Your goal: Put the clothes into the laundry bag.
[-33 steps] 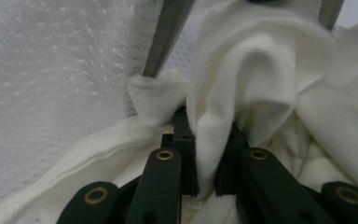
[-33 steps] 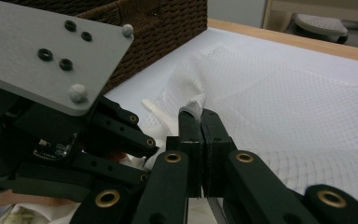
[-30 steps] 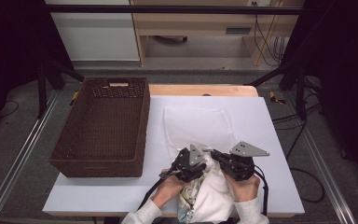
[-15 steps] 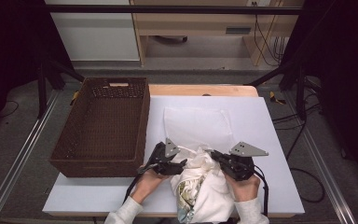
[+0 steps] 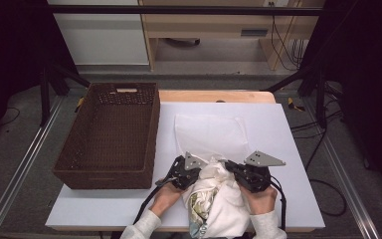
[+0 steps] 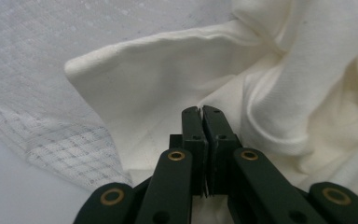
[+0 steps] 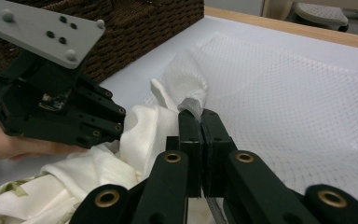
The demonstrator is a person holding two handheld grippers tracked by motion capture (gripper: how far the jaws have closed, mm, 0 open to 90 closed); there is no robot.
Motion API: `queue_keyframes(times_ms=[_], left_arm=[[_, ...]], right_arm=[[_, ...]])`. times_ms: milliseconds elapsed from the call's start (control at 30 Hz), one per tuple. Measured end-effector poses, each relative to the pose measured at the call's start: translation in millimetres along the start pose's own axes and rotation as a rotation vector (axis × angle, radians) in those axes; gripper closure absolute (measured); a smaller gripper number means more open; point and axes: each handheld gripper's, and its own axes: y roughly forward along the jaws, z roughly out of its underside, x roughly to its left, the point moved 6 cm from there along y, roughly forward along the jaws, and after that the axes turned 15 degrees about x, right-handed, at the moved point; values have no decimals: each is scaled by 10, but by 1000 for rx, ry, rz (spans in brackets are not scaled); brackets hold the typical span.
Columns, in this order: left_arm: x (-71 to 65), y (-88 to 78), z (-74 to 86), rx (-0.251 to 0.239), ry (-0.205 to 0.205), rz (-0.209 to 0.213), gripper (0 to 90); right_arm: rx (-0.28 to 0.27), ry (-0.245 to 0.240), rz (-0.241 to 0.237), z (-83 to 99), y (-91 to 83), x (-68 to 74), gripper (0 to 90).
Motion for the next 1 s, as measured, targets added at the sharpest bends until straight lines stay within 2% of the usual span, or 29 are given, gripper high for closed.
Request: queue_keyframes(times_ms=[33,100,133,200,233,267,300,333,367,433,533,600,700,733,767,833,867,900,1000], left_arm=[[0,0,0,0,0,0,876],[-16,-101,9,-38,-1,23,879],[-13,-134,3,-47,7,17,878],[26,-184,-24,-64,24,-32,865],[55,-208,-46,-87,18,-49,814],[55,-208,-46,-87,18,-49,689],[147,-255,-89,-120,-13,-130,517],[187,-270,-97,-122,-19,-149,469],[187,-270,-97,-122,-19,-149,466],[279,-244,-134,-121,-41,-156,443],[316,-121,-164,-91,-26,-137,451],[317,-29,-157,-69,-17,-110,493],[308,6,-128,-36,-24,-99,712],[296,-32,-129,-50,-27,-87,822],[270,-94,-137,-73,-32,-70,865],[176,-268,-161,-132,-8,-48,872],[176,-268,-161,-132,-8,-48,873],[10,-458,-179,-185,46,-4,873],[-292,-586,-210,-208,144,29,874]], right_arm=[[-1,2,1,0,-2,-1,889],[0,2,2,2,-11,-9,890],[-2,6,2,0,-12,-13,889],[-4,6,4,-2,-14,-16,889],[-2,6,4,-1,-16,-11,889],[-2,6,4,-1,-16,-11,889],[-4,3,6,-4,-19,-8,889],[-3,3,5,-5,-19,-9,889],[-3,3,5,-5,-19,-9,889],[-3,4,3,-5,-13,-16,889],[-2,3,2,-5,-11,-10,889],[-1,3,2,-5,-12,-10,889],[-2,4,0,-5,-14,-15,889],[-3,4,0,-6,-13,-16,889],[-4,5,0,-6,-14,-15,889],[-5,5,3,-10,-16,-12,889],[-5,5,3,-10,-16,-12,889],[-4,8,5,-12,-20,-10,889],[-12,12,4,-22,-20,-10,890]])
